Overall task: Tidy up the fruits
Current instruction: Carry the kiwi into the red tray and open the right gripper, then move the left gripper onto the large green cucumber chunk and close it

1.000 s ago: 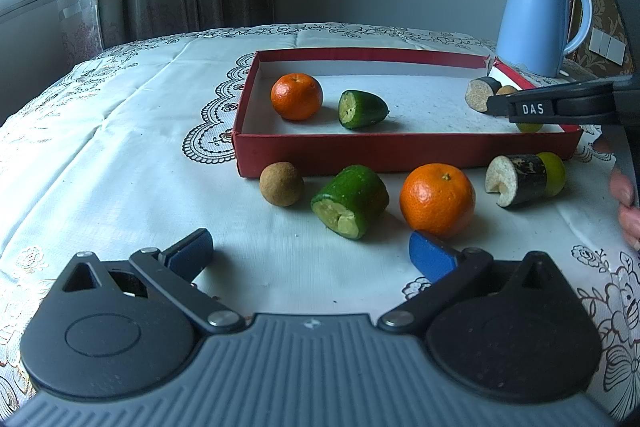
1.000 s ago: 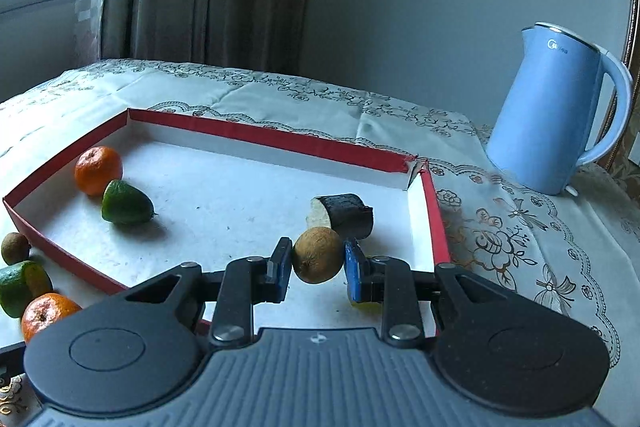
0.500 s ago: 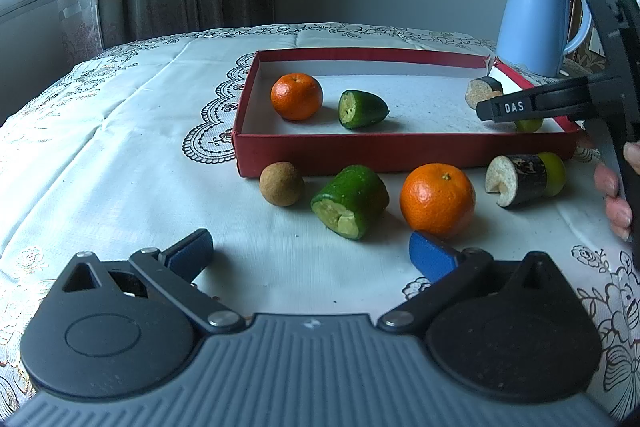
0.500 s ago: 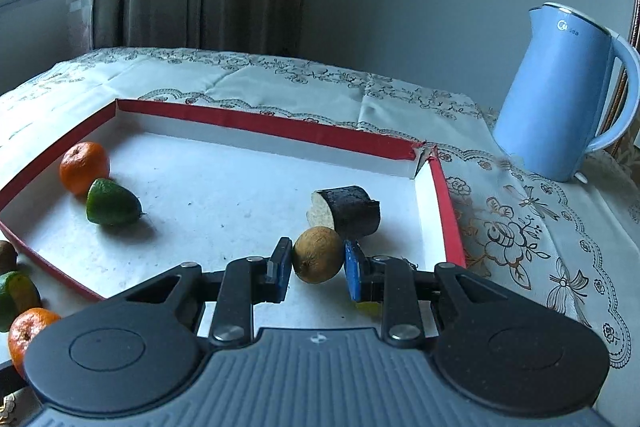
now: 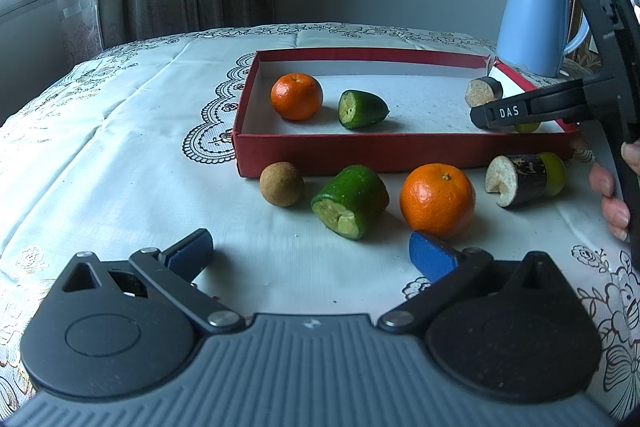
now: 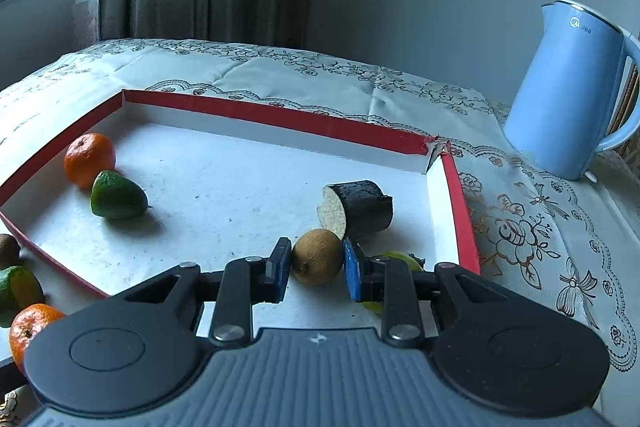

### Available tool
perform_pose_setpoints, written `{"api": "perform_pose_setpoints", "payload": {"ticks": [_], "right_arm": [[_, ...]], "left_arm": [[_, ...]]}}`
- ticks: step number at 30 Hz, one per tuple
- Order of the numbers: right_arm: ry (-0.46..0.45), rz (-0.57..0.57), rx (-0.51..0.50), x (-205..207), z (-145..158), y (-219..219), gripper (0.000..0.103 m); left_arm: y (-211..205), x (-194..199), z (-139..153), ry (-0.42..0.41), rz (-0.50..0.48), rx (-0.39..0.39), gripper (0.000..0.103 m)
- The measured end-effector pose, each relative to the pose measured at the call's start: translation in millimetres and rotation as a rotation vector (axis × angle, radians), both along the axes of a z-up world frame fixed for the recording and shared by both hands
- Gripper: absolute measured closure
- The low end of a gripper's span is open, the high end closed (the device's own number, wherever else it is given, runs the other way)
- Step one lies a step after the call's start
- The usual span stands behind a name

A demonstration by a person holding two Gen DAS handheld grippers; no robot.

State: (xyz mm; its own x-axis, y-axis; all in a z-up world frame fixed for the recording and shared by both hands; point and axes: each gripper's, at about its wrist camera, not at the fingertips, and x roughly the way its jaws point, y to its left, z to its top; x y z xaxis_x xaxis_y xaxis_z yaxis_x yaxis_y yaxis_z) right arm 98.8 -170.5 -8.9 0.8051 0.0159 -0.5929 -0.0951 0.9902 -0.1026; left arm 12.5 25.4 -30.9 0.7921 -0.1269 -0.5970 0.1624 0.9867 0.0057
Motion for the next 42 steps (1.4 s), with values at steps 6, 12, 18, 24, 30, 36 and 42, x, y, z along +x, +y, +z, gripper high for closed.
{"api": "perform_pose_setpoints", "payload": {"ticks": [6,12,18,24,30,36,42], "right_arm": [[-0.050,0.019,0.076,-12,6,-9,0.029],[-0.138,-0.019,0.128,-33,16,-26,0.029],[-0.164,-0.034,0.212,-46,23,-44,0.028],[-0.187,-0.018,0.188,-67,21,-41,0.026],[-0.246,-0.077,0.145,-72,21,-41,0.019],[-0.233,-0.078,0.139,-71,21,-41,0.019],[-0.228,-0.084,0.130,-71,20,-41,0.019]], "left_arm": [[0,0,0,0.000,0.000,0.000,0.000],[0,0,0,0.000,0.000,0.000,0.000],[0,0,0,0.000,0.000,0.000,0.000],[0,0,0,-0.002,0.000,0.001,0.000],[-10,-6,2,-0.037,-0.050,0.055,0.000],[-24,-10,3,-0.083,-0.127,0.133,0.000],[-28,-6,5,-0.088,-0.193,0.177,0.001]]}}
